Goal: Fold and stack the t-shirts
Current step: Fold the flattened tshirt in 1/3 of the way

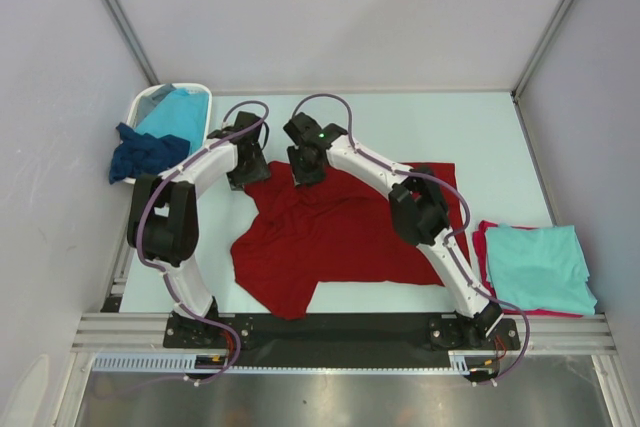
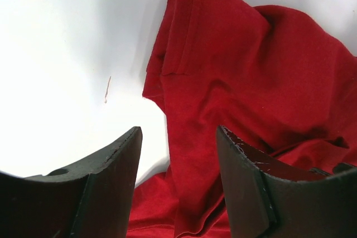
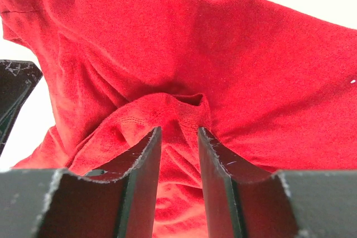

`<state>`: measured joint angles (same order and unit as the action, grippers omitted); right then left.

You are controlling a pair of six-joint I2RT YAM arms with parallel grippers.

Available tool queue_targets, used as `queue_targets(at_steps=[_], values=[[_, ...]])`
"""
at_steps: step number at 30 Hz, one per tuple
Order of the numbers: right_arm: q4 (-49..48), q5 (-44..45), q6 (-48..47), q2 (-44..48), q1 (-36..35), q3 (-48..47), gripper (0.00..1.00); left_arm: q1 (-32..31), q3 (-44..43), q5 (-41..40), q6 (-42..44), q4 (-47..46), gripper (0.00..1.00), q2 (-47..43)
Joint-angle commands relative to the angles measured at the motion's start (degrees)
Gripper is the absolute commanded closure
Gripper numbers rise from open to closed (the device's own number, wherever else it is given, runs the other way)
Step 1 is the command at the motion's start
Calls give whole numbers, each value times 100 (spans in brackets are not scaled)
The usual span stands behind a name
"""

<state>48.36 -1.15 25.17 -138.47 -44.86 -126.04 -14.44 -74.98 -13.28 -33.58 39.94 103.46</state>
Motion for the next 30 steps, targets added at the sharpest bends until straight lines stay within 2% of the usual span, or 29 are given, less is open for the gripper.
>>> queue_targets(at_steps=[1,6,18,23,25,28,30], values=[[51,9,-47,-22,39,-246,62,37,10,18,-96,-83,39,-291],[33,80,-47,5,135,-123,58,37,10,27,-96,-83,39,-265],[-2,1,-73,-101,224,-96,58,29,27,18,-96,-101,39,-274],[-63,-96,-73,-74,206,-26,68,29,45,18,-96,-110,38,-265],[-72,-114,-73,-74,188,-17,69,37,45,18,-87,-101,39,-282],[-63,-114,-65,-39,180,-9,79,20,45,9,-87,-110,38,-291],[-55,-114,-82,-13,171,-9,90,20,54,1,-96,-101,39,-283]])
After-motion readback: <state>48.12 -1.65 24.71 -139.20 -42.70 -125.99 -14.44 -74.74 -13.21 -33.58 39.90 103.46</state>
